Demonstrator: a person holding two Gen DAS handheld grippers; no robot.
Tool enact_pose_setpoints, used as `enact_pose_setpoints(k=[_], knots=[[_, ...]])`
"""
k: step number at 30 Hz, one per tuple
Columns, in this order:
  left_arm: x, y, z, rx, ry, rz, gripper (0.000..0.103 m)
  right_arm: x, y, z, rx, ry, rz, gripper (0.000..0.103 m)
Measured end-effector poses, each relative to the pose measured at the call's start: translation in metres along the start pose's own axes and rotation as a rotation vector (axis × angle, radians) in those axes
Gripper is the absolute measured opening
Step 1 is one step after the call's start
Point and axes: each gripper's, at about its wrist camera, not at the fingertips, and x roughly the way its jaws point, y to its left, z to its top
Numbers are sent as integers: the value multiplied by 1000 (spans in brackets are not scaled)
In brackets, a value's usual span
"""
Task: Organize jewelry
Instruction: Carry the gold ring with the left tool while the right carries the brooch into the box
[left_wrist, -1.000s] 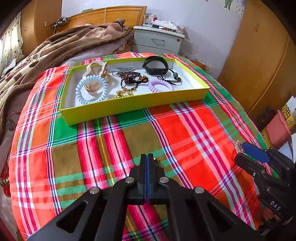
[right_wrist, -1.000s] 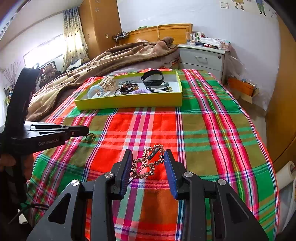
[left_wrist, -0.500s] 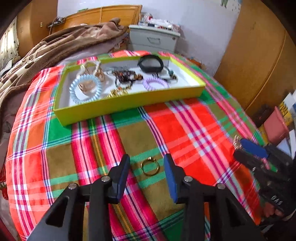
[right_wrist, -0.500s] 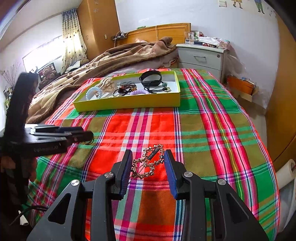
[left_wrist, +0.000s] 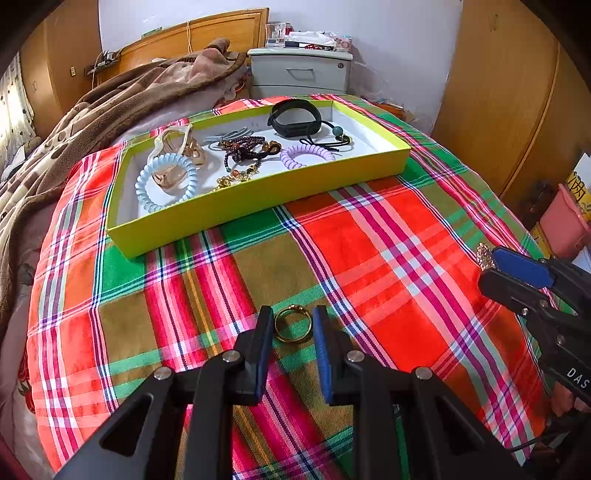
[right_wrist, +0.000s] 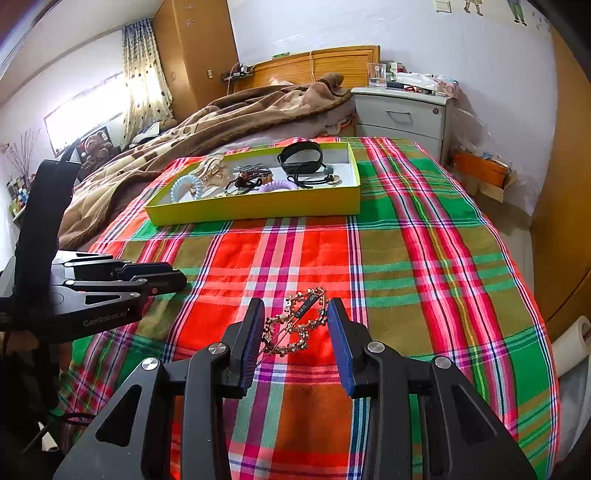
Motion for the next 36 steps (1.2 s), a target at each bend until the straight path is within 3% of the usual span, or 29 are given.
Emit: enact_pose_setpoints(k=[8,24,36], knots=[[-8,5,9,-16,-23,-5,22,1,0,21,-21,-14,-5,36],[-10,25,95,-41,-110,-55,23,47,-24,113,-13,-32,-7,36],[32,30,116,-85,-58,-85,23,108,-38,135,-32,79,10,36]])
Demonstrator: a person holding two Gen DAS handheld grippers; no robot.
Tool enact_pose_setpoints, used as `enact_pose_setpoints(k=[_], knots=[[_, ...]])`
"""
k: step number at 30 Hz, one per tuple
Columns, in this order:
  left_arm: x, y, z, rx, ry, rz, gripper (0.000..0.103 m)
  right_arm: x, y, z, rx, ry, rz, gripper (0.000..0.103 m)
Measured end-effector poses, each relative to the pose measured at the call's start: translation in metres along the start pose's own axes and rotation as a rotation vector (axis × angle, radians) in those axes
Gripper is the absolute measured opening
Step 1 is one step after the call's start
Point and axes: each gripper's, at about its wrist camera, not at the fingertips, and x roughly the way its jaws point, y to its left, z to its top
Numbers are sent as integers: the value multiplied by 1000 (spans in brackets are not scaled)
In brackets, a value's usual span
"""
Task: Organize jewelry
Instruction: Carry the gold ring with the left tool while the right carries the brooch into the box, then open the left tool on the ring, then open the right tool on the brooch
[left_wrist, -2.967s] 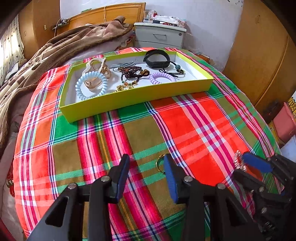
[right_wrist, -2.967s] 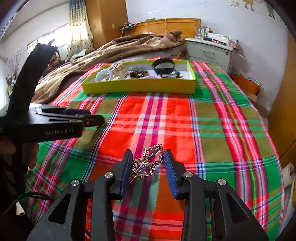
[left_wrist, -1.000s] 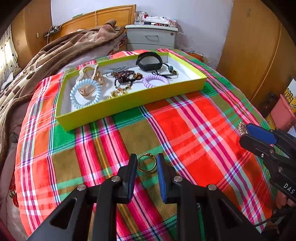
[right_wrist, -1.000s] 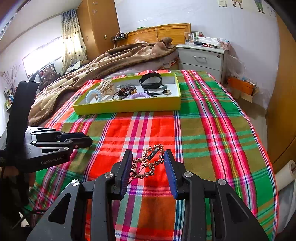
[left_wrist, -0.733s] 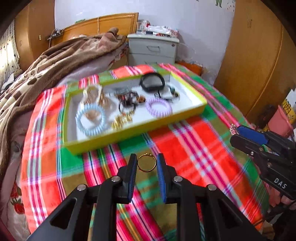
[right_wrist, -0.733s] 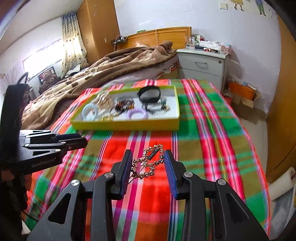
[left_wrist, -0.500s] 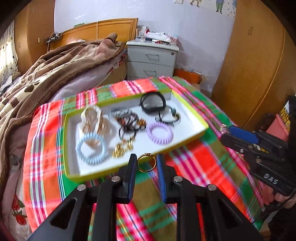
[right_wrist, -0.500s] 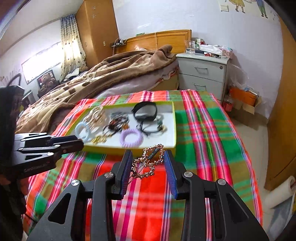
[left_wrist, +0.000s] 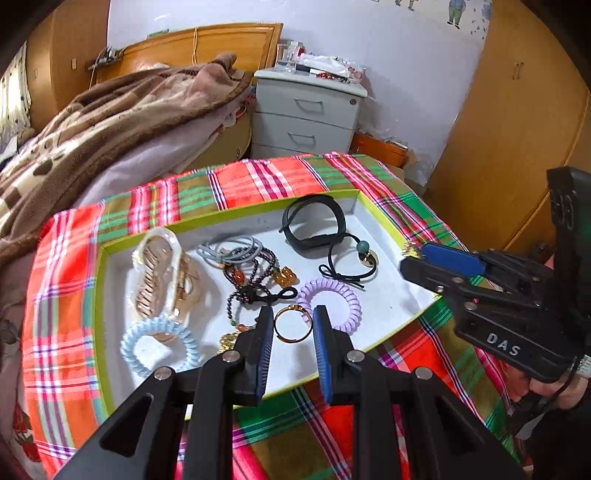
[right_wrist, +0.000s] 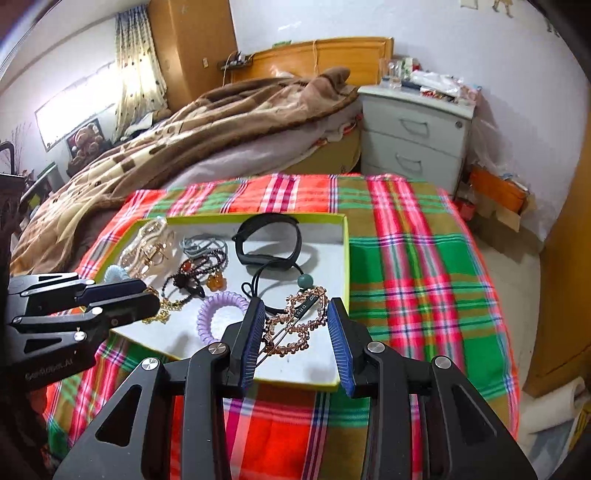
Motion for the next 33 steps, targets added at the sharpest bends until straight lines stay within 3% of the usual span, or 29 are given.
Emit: enact_pose_setpoints(k=[18,33], knots=[[32,3,-4,-26,68,11,23,30,11,-1,-122,116,-7,36],[36,6,-5,-44,79,-2,24,39,13,5,-155,136,-35,37]])
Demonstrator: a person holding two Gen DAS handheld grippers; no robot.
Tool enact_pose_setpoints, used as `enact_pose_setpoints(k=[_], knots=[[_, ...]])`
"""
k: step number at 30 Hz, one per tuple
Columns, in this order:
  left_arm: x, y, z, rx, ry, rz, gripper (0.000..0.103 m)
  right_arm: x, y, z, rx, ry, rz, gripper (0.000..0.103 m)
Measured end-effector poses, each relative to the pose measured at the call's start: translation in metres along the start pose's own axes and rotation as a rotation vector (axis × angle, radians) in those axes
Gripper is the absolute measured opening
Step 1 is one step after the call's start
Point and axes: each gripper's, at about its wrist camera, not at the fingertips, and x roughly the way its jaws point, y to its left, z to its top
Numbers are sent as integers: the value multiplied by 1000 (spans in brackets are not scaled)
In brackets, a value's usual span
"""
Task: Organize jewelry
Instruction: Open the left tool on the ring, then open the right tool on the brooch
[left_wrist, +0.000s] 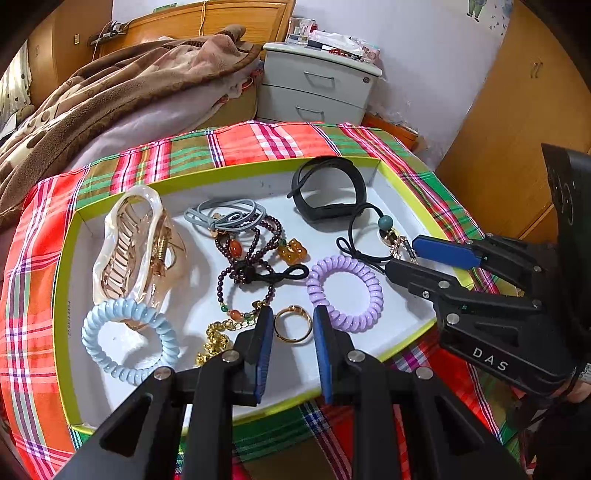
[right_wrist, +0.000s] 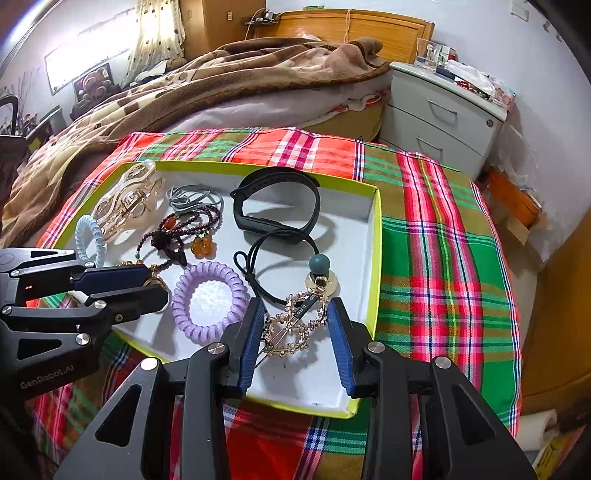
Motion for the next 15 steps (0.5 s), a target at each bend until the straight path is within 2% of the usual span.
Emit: enact_pose_setpoints(k=[15], knots=[[-4,-1,-1,-9,-3,5,35,-4,-4,-3,42,-20,21,37]])
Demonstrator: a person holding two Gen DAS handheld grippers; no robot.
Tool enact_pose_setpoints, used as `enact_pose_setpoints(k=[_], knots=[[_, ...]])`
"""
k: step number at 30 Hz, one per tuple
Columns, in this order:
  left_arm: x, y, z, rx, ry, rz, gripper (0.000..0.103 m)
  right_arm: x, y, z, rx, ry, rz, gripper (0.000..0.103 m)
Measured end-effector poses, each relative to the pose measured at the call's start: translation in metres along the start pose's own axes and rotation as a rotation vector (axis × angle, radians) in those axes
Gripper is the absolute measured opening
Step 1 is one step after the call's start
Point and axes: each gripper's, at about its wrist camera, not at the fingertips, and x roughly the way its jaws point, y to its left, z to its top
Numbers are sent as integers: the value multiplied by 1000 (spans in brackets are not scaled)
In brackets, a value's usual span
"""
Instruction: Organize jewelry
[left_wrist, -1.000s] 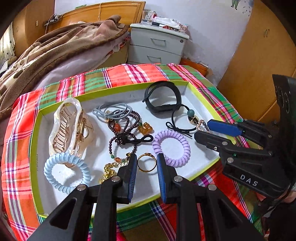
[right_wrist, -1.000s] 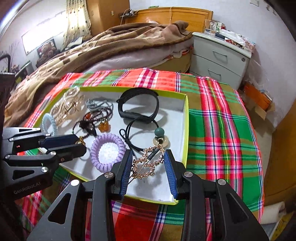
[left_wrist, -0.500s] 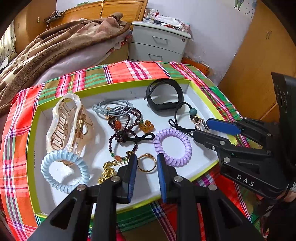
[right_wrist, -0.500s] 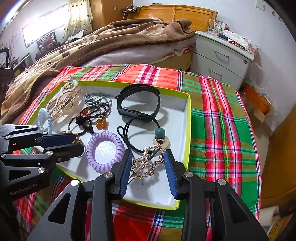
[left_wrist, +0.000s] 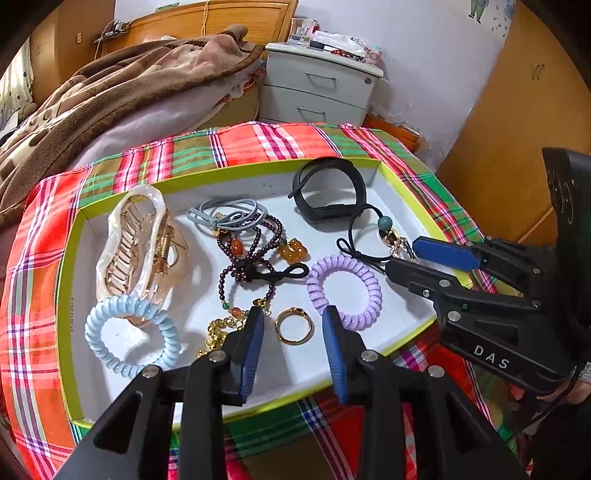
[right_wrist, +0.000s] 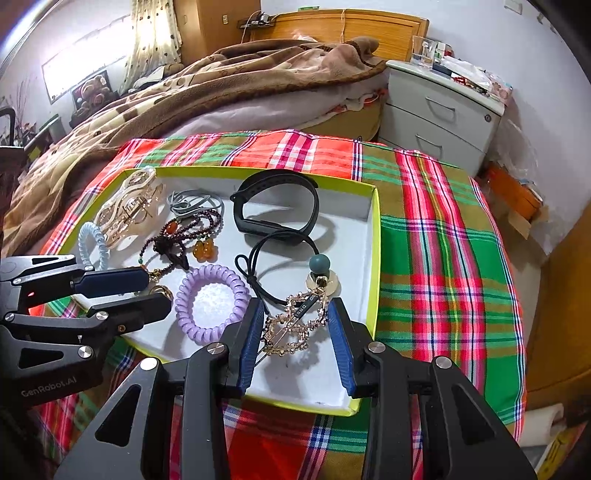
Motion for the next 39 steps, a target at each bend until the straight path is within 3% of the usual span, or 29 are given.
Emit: enact_pose_setpoints(k=[5,8,24,39], knots=[[-17,0,-2,-25,-47,22,41,-21,-2,-4,54,-62,21,38],[-33,0,-8,-33,-90,62,46,-38,0,-9,83,-105,19,46],[-84,-5,-53,-92,-203,277,46,-97,39,-48,119,-260,-32,46],[-93,-9,-76,-135,-218,293,46,-108,51,-66,152,-291,-55,46]])
